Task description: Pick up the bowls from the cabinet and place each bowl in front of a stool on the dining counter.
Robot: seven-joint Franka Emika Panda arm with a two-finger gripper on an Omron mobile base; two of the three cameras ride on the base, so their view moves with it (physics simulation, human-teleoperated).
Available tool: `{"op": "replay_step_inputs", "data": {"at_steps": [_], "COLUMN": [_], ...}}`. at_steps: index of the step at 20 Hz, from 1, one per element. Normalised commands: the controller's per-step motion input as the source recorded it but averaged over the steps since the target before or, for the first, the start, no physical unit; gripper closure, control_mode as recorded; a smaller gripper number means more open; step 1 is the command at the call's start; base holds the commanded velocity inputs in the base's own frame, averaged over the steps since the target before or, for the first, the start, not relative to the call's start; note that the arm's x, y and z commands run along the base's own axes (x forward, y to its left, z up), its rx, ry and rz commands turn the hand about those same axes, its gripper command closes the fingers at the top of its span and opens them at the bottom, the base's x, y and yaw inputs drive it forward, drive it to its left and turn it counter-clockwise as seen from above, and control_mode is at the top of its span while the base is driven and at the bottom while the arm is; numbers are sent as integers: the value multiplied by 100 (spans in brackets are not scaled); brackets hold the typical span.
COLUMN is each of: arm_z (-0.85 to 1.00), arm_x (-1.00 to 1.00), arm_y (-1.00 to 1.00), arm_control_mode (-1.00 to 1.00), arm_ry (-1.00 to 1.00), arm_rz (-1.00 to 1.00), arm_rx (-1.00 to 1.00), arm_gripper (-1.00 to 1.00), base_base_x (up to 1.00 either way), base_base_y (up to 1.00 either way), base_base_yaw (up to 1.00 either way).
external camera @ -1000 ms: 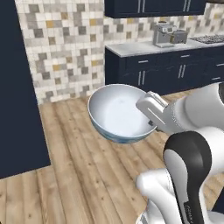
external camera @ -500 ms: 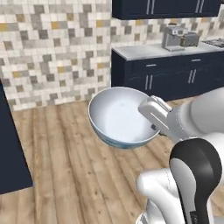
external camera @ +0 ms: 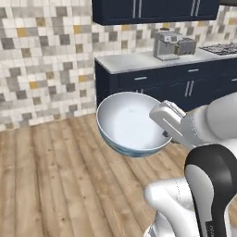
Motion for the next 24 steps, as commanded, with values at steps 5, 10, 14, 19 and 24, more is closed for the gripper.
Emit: {"op": "replay_step_inputs", "data": {"at_steps": [5, 10, 14, 19, 24], "arm_z": [0, 0, 0, 0, 0], "arm_x": [0, 0, 0, 0, 0], "arm_y": [0, 0, 0, 0, 0], "arm_control_mode": [100, 100, 100, 100, 100], "arm_ry": [0, 0, 0, 0, 0], "arm_rz": [0, 0, 0, 0, 0], "arm_rx": [0, 0, 0, 0, 0], "arm_gripper": [100, 100, 100, 100, 100], "base_base_x": [96, 63, 53, 61, 67], "base_base_y": [-42, -21, -17, -10, -14], "base_base_yaw": [-48, -75, -80, -79, -76]}}
